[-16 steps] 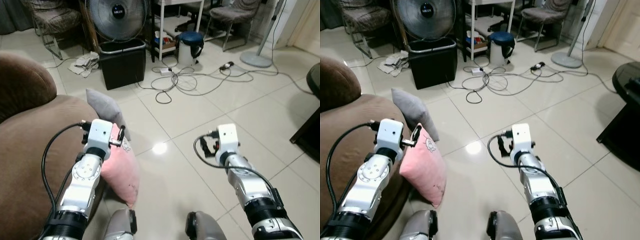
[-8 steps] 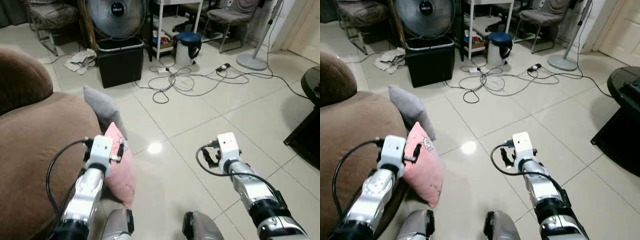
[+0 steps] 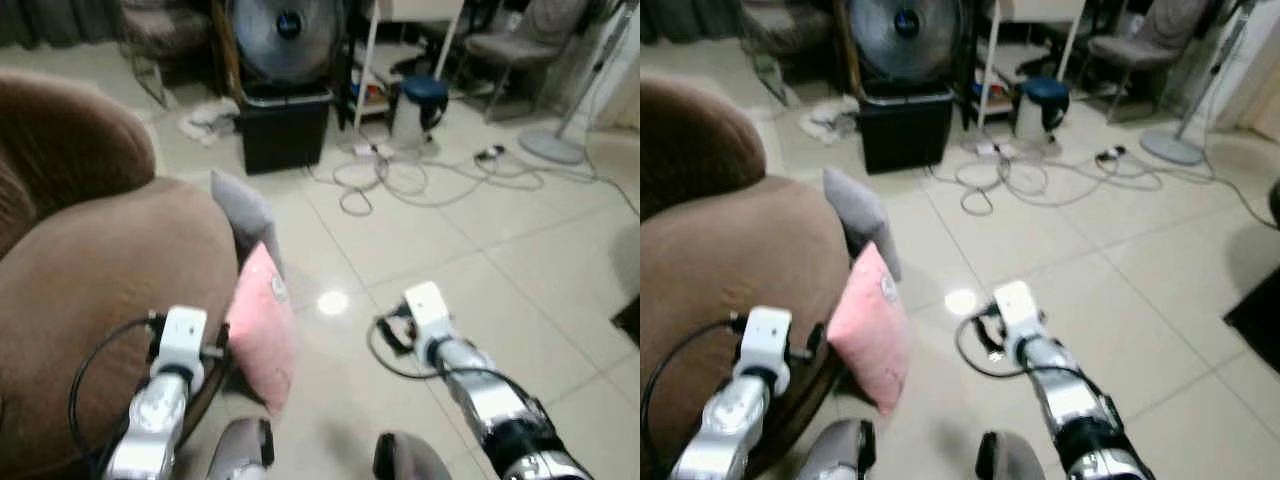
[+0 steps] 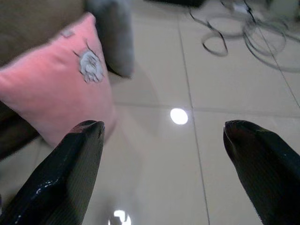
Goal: Move the pillow to the sofa from floor
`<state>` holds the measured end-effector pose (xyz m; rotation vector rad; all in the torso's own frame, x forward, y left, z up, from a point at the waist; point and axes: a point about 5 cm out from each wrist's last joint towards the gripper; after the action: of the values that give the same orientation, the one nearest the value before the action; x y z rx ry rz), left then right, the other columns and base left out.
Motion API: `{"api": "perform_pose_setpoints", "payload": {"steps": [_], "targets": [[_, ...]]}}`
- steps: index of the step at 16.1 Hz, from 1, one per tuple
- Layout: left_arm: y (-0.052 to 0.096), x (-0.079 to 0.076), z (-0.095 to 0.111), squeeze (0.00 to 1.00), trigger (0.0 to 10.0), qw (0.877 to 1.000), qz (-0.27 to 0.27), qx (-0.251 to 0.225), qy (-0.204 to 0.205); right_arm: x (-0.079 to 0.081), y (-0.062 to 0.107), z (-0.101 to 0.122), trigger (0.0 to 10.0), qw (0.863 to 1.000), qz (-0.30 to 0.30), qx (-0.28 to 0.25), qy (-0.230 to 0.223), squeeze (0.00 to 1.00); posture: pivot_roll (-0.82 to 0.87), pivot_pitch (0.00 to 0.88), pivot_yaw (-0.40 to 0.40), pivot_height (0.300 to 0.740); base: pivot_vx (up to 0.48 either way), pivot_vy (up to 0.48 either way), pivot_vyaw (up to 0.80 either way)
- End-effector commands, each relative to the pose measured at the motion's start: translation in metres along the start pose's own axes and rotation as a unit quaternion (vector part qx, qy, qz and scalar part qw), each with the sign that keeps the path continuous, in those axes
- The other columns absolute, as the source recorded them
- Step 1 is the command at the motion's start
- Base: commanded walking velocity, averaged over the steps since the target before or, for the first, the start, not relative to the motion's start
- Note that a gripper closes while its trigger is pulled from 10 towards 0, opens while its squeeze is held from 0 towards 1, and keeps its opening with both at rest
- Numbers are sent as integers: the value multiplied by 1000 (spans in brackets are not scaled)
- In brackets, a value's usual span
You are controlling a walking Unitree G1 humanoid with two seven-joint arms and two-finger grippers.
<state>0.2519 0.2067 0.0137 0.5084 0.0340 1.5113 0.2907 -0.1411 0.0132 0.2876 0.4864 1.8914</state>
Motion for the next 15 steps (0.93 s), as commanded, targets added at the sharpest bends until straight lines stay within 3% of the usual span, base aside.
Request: {"api": "perform_pose_setpoints", "payload": {"steps": [1, 9, 15], "targets": [[-5, -13, 13, 0, 10000, 999, -26, -21, -1, -12, 5, -6, 10000, 1000, -17, 10, 6, 0, 35, 0, -56, 627, 296, 0, 0], [-12, -12, 20, 0, 10000, 999, -44, -28, -12, -11, 1, -8, 10000, 999, -43, 13, -20, 0, 44, 0, -41, 627, 300, 0, 0], [-17, -12, 21, 0, 10000, 999, -44, -25, -15, -14, 0, -7, 10000, 999, -48, 13, -14, 0, 37, 0, -35, 627, 301, 0, -111]]}}
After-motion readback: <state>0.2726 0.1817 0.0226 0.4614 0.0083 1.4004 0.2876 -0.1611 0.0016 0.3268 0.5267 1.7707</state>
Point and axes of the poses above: a point about 5 cm out from each wrist's last joint towards the gripper, its own y axis pointing back from the gripper into the wrist, its own z axis along the axis of the wrist's last joint, x = y × z, and after that the axes turned 4 degrees about -y, right-handed
